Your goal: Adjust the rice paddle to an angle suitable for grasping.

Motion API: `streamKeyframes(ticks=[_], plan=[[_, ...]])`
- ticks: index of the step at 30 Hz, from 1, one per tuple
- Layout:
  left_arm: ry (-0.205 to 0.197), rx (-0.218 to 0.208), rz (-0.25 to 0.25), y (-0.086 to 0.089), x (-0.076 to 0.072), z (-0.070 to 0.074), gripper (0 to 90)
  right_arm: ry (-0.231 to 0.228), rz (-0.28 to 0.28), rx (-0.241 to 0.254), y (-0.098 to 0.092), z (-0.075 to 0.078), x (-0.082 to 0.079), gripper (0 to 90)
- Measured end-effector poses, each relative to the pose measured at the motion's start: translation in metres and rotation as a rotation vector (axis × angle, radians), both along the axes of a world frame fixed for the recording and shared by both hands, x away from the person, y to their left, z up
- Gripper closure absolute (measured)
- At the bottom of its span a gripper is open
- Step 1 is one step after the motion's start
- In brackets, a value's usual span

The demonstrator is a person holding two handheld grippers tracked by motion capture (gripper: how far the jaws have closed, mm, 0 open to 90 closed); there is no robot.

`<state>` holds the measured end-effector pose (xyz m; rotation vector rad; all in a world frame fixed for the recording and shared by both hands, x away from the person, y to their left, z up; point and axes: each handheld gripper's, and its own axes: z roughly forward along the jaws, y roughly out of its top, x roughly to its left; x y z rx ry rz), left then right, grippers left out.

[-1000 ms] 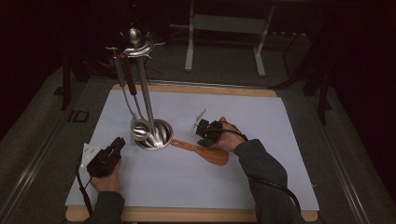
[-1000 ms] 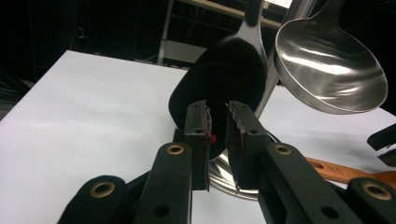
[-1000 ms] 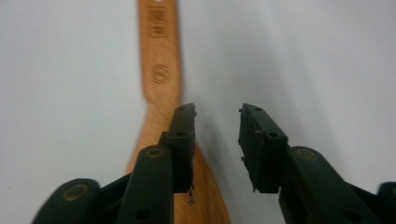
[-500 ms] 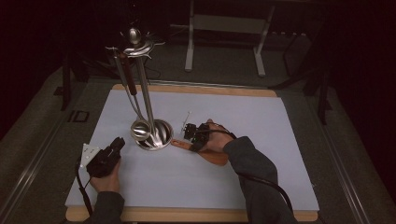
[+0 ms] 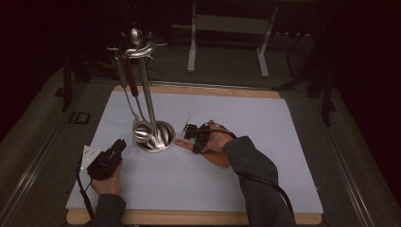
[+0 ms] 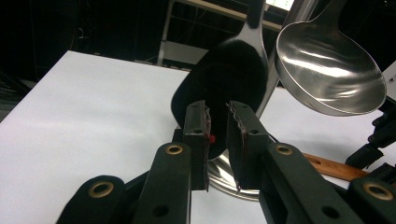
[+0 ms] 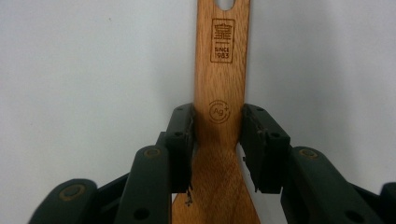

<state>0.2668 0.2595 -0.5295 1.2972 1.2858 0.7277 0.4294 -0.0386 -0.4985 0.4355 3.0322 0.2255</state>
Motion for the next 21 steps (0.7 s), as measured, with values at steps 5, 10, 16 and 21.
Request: streamKeyframes(ticks=[5,10,16,21], plan=[[-0.002,0.000,0.000,0.000,-0.001,0.000,78.5,0.016,-0.012,-0.001,0.000,0.000,0.003,66.0],[0.001,-0.002,0.000,0.001,0.000,0.000,78.4,0.001,-0.012,0.026,-0.004,0.000,0.000,66.0],[0.002,0.000,0.001,0.001,0.000,0.000,78.1,-0.009,-0.006,0.098,-0.011,0.004,-0.003,66.0],[0.004,0.004,0.002,0.001,0.000,0.000,78.0,-0.023,-0.002,0.168,-0.016,0.012,-0.005,66.0]])
